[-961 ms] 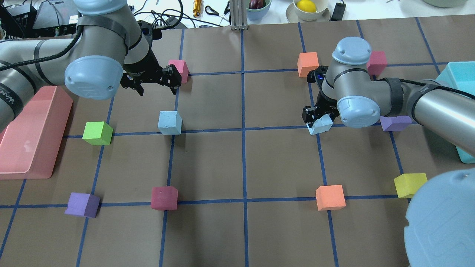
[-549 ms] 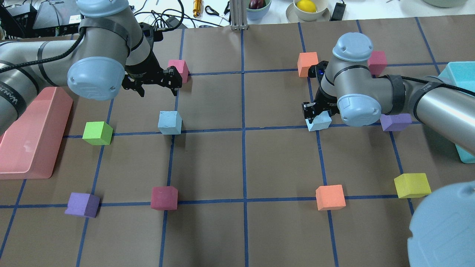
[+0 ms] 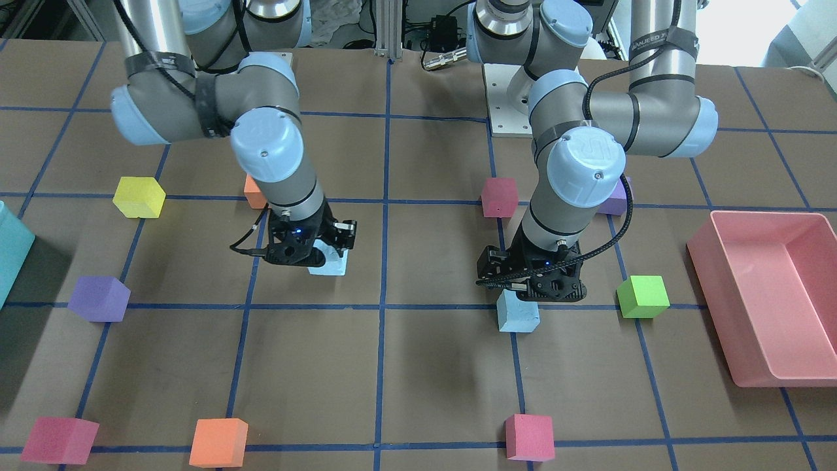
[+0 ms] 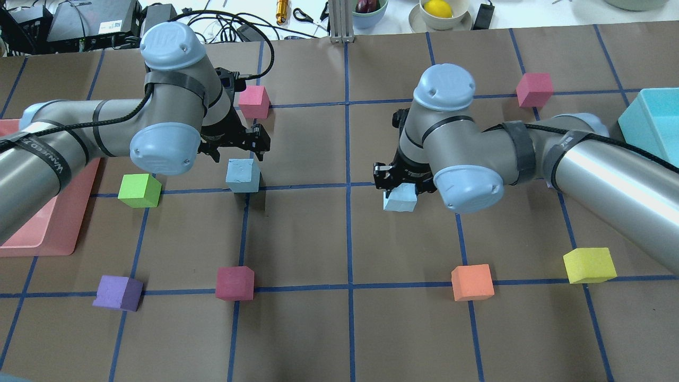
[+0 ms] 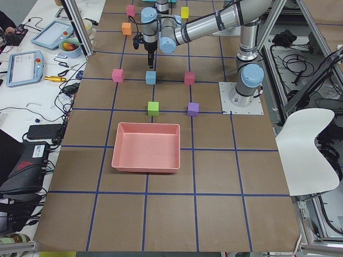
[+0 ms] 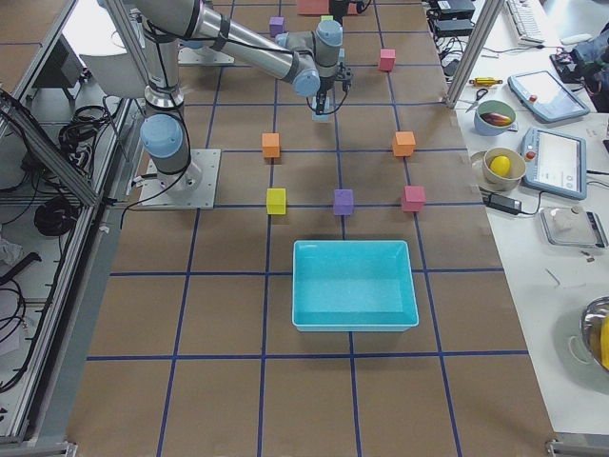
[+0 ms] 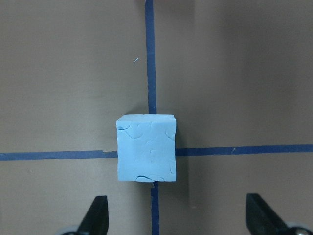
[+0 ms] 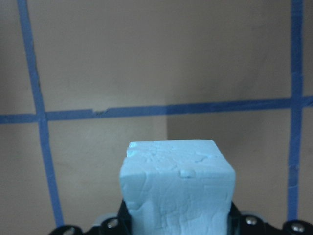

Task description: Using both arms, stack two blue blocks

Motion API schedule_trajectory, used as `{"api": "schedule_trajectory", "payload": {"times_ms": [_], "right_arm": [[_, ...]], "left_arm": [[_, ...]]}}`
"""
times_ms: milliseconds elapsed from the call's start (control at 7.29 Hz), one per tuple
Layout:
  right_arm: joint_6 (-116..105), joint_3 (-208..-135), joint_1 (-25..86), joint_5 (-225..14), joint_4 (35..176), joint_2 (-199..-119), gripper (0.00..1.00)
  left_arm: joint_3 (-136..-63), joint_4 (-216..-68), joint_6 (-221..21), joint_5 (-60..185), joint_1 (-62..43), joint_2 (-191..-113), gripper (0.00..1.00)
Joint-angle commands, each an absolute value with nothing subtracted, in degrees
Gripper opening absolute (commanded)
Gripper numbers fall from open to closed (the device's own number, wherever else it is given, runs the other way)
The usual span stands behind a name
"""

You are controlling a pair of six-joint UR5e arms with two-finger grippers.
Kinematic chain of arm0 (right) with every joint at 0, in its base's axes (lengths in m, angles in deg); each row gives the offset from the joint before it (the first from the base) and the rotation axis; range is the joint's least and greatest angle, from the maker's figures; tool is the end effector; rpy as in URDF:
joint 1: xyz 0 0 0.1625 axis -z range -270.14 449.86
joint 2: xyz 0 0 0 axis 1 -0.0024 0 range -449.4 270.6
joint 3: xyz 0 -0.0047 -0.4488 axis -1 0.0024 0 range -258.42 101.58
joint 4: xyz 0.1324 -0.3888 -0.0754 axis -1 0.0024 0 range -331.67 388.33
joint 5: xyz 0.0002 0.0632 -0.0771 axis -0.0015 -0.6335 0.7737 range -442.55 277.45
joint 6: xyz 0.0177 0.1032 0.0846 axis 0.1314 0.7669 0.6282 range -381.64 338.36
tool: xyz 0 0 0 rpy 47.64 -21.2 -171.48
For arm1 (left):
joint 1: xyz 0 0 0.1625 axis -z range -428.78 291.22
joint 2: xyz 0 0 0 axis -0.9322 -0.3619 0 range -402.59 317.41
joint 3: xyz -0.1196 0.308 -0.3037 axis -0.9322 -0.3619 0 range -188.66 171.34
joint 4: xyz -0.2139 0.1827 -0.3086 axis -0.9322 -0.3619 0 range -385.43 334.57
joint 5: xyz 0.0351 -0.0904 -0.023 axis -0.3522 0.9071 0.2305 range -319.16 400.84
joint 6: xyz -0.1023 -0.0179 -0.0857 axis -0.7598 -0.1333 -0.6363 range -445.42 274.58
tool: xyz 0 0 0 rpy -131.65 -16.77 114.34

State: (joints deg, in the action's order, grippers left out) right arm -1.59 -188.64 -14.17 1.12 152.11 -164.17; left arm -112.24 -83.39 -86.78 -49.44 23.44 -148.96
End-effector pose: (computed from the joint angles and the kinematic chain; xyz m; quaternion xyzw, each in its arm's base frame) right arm 0.2738 -0.4840 0.2293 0.0532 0.9970 0.0301 0.0485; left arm -0.1548 -0.5682 0.2645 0.0075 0.9998 -0.0182 0.0018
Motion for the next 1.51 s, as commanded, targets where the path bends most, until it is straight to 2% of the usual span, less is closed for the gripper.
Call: {"api": "schedule_trajectory", "payload": {"times_ms": [0,686,824,961,1235,1373], "right_arm": [[5.07,-189.86,-21.91,0.94,153.65,-164.28,0.0],[5.61,-193.2,-25.36,1.21,156.29,-163.67,0.0],[5.69,-193.46,-25.36,1.21,156.38,-163.67,0.06],[5.87,-193.47,-25.54,1.12,156.38,-163.58,0.16],[6.13,-193.64,-26.58,1.2,156.38,-163.4,0.25],[6.22,-193.55,-27.03,1.21,156.47,-163.32,0.43]], "left_arm": [[-113.68,-80.8,-86.74,-49.51,23.33,-150.86,1.0],[-113.68,-80.1,-87.18,-49.78,23.24,-153.94,0.97],[-113.6,-80.01,-86.75,-49.78,23.24,-154.29,0.97],[-113.68,-79.92,-86.57,-49.95,23.15,-154.38,0.98],[-113.6,-79.92,-85.7,-52.74,22.89,-154.21,0.99],[-113.34,-80.01,-85.6,-52.76,22.8,-154.12,1.0]]}}
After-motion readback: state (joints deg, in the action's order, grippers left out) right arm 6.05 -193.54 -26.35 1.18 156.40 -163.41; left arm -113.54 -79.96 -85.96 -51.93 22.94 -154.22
